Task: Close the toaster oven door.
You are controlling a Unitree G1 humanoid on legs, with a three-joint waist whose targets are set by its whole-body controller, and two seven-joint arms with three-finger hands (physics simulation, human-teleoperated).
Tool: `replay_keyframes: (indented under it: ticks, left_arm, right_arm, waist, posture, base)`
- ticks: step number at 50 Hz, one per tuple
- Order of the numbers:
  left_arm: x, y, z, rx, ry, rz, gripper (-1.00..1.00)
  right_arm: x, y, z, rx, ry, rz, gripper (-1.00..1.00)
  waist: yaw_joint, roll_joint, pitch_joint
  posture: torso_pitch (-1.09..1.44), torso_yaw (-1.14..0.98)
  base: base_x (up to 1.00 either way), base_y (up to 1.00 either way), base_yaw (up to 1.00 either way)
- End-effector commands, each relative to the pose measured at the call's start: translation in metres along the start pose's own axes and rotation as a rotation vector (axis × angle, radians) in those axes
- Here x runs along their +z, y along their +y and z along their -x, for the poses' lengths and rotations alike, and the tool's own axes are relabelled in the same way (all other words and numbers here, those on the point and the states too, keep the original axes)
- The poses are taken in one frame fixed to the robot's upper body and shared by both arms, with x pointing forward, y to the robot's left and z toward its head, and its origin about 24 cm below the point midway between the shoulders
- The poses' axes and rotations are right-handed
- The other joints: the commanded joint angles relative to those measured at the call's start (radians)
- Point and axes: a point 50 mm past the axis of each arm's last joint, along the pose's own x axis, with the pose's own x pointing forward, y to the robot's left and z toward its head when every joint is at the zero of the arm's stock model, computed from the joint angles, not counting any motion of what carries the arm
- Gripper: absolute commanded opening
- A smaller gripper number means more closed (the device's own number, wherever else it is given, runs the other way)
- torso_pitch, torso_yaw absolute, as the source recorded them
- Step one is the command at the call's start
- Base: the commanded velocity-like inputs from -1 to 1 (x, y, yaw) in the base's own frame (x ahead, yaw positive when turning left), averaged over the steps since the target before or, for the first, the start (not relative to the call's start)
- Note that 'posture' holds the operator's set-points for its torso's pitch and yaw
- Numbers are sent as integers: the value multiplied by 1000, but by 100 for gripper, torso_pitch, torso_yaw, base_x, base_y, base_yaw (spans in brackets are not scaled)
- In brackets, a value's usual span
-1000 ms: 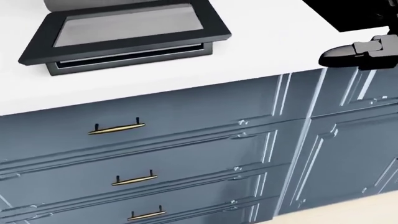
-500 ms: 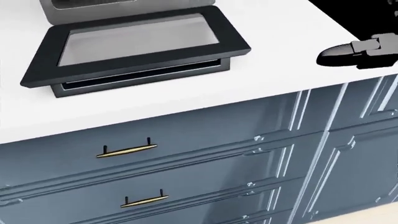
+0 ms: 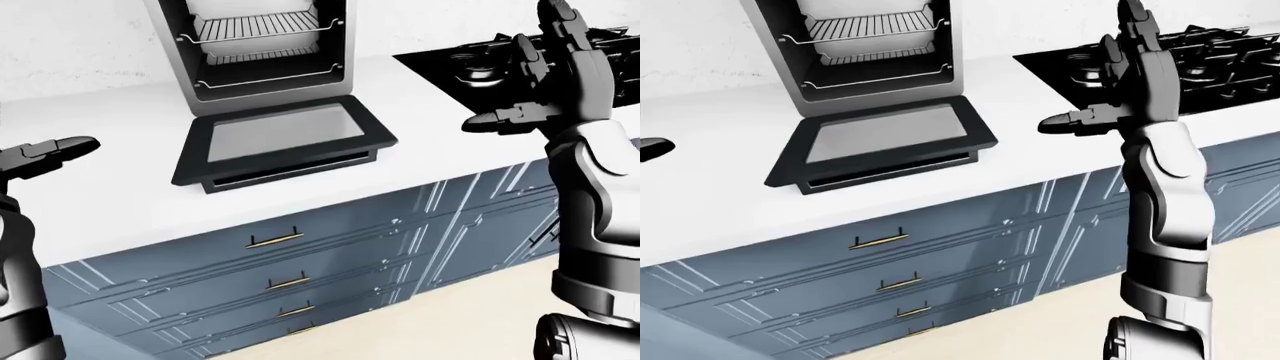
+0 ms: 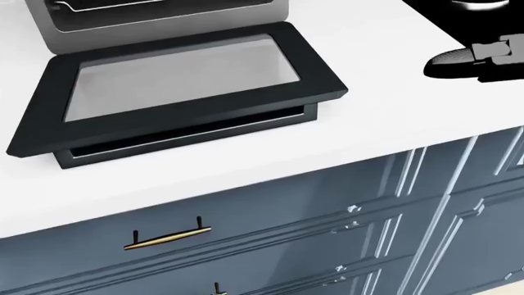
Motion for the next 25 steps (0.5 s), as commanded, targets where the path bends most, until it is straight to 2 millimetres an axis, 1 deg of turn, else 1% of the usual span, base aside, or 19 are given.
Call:
replay_keyframes:
  ticks: [1, 3, 6, 8, 9, 10, 11, 12, 13, 14, 16, 19, 21, 22, 23, 24, 25]
  left_arm:
    - [23, -4, -6, -17, -97, 3, 100]
    - [24, -3, -6, -16, -98, 3, 100]
    - [24, -3, -6, -16, -98, 4, 100]
    - [25, -3, -5, -15, -99, 3, 100]
    - [25, -2, -5, -14, -100, 4, 100]
    - [25, -2, -5, -14, -100, 3, 100]
    - [25, -2, -6, -13, -100, 3, 100]
    - [24, -1, -6, -12, -100, 4, 100]
    - [24, -2, -6, -12, -100, 4, 100]
    - [25, -2, -6, -12, -100, 4, 100]
    - [25, -2, -6, -13, -100, 4, 100]
    - [25, -2, -6, -12, -100, 5, 100]
    - [25, -2, -6, -12, -100, 5, 100]
    - [25, -2, -6, -12, -100, 5, 100]
    - [26, -2, -6, -11, -101, 6, 100]
    - [26, -2, -6, -10, -102, 6, 100]
    - [26, -2, -6, -11, -103, 6, 100]
  right_arm:
    - [25, -7, -2, -25, -102, 23, 100]
    - [25, -7, -2, -24, -103, 24, 100]
    - [26, -8, -1, -25, -103, 23, 100]
    - [26, -8, -1, -25, -104, 23, 100]
    - [26, -7, -2, -25, -103, 23, 100]
    - [25, -7, -2, -24, -103, 23, 100]
    - [26, -6, -2, -22, -103, 24, 100]
    - [26, -7, -1, -21, -103, 23, 100]
    - [26, -7, -1, -21, -103, 23, 100]
    - [26, -6, -2, -21, -103, 23, 100]
    - [26, -7, -2, -22, -103, 23, 100]
    - [26, -7, -2, -22, -103, 23, 100]
    - [27, -7, -2, -21, -104, 24, 100]
    - [27, -7, -2, -22, -104, 24, 100]
    - [27, -7, -2, -21, -105, 25, 100]
    - [27, -7, -2, -20, -106, 25, 100]
    - [27, -7, -2, -21, -106, 25, 100]
  waist:
    - [-7, 4, -24]
    - [-6, -14, -29]
    - [-2, -45, -19]
    - [2, -72, -20]
    - [4, -90, -23]
    - [6, -119, -30]
    - [12, -123, -37]
    - [-2, -101, -29]
    - [0, -114, -26]
    - [-4, -111, -25]
    - [-7, -99, -33]
    - [-10, -70, -21]
    - [-15, -40, -17]
    - [-18, -18, -19]
    - [-21, 16, -32]
    - [-27, 26, -44]
    - [-13, 9, -30]
  posture:
    - [0, 0]
    - [0, 0]
    - [0, 0]
    - [0, 0]
    - [0, 0]
    - [0, 0]
    - [0, 0]
    - [0, 0]
    - [0, 0]
    - [0, 0]
    - [0, 0]
    - [0, 0]
    - [0, 0]
    - [0, 0]
    - [0, 0]
    - [0, 0]
    - [0, 0]
  base:
    - [16, 8, 0]
    - [17, 8, 0]
    - [17, 8, 0]
    - [16, 7, 0]
    - [17, 9, 0]
    - [18, 8, 0]
    - [16, 9, 0]
    - [16, 9, 0]
    - [18, 8, 0]
    - [17, 9, 0]
    - [18, 9, 0]
    - [17, 8, 0]
    - [18, 9, 0]
    - [16, 8, 0]
    - [18, 8, 0]
    - [17, 9, 0]
    - [17, 9, 0]
